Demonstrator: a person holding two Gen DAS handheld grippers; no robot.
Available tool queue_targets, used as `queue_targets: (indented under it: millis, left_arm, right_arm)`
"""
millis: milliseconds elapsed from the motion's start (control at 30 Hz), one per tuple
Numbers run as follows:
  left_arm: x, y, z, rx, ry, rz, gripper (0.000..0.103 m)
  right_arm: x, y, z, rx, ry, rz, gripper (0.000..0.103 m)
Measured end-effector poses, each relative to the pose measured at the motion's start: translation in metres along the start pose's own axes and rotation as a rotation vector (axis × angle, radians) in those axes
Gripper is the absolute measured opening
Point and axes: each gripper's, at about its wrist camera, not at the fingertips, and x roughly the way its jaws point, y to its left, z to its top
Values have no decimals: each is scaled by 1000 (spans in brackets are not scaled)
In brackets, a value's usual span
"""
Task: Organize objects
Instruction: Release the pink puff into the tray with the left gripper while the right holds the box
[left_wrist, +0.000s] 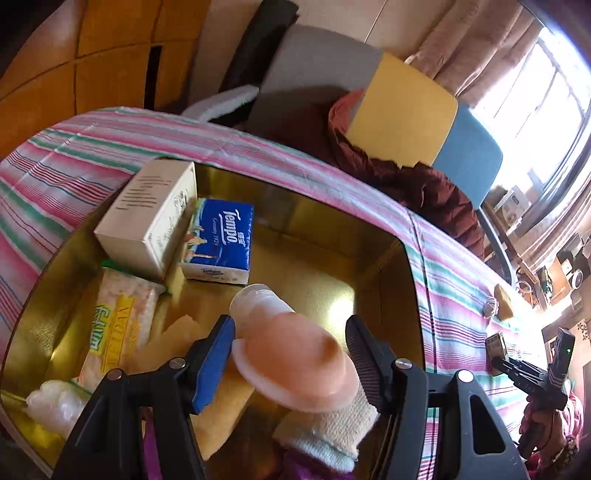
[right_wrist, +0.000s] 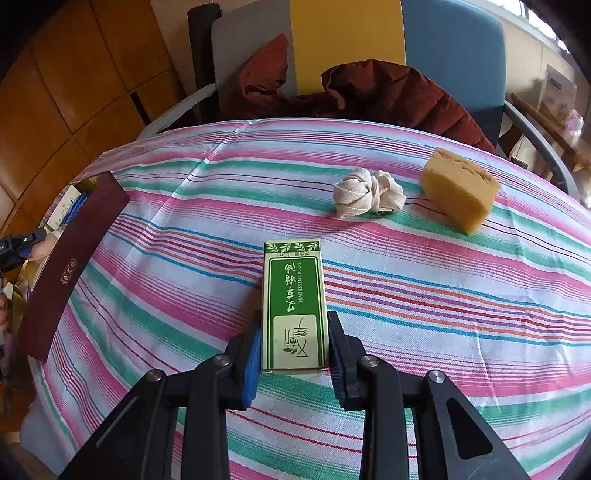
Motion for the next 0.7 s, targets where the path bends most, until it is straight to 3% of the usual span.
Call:
queue_targets:
  millis: [33,200,367,567,700]
  left_arm:
    - [-4,-1,-2,14,-15,15,56]
    - [9,-11,3,117,-6,96,53]
    - [22,-1,19,39,39,124,52]
    - [-11,-7,-3,57,-83,99,55]
    - [-19,-12,-18,81,-107,76,57]
  right_arm:
    - [0,0,0,0,0,0,32]
    - [0,1,0,-2,0,-2,32]
    - [-1,1,-1,-8,-1,-4,32]
    - [-1,1,-2,-9,-3,-3,32]
    - [-1,2,0,14,10,4,32]
